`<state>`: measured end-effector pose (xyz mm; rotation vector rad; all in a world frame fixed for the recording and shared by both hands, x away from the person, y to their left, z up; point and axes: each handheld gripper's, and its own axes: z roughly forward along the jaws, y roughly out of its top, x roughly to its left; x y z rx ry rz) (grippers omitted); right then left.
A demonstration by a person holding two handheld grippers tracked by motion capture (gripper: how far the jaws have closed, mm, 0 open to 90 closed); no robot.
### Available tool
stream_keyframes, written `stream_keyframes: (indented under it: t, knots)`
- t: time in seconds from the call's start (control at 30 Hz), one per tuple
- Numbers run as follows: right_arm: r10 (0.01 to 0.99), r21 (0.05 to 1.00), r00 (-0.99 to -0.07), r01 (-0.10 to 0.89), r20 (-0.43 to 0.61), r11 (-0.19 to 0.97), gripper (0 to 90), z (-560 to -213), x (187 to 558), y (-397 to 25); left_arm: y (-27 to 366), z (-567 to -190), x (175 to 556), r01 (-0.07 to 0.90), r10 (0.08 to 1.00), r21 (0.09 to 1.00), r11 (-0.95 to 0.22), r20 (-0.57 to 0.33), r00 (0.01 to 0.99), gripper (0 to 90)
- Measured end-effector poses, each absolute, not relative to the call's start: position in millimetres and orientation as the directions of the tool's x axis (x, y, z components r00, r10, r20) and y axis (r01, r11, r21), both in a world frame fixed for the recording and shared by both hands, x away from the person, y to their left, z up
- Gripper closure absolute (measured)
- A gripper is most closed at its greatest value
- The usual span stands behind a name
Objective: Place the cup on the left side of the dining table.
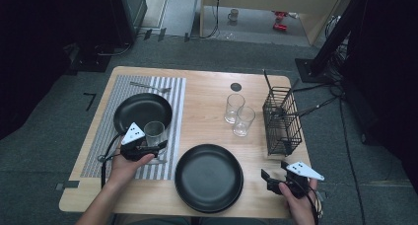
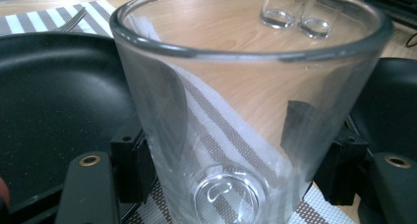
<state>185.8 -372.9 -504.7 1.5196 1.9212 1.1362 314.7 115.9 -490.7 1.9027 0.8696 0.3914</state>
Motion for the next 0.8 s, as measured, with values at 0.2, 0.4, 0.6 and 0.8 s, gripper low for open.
stream_keyframes:
  t: [0.2,0.4,0.6,0.8]
  knots:
    - [0.965,0.774,-0.243,0.628,0.097,0.08,13.6,-516.8,184.2,-381.1,114.3,-494.5,315.1,0.408,0.72,0.863,-0.299,-0.076,0.69,31.1]
    - [0.979,0.75,-0.205,0.65,0.017,0.124,13.5,-523.0,186.3,-380.7,114.8,-495.0,315.6,0.405,0.734,0.862,-0.303,-0.06,0.677,31.0]
    - [0.981,0.734,-0.193,0.669,0.021,0.116,12.1,-525.6,188.9,-382.0,113.3,-495.1,315.2,0.395,0.737,0.863,-0.315,-0.04,0.675,30.9]
    - [0.981,0.731,-0.191,0.674,0.03,0.109,11.3,-525.9,190.3,-382.8,116.2,-494.7,314.8,0.416,0.738,0.855,-0.311,-0.059,0.673,30.8]
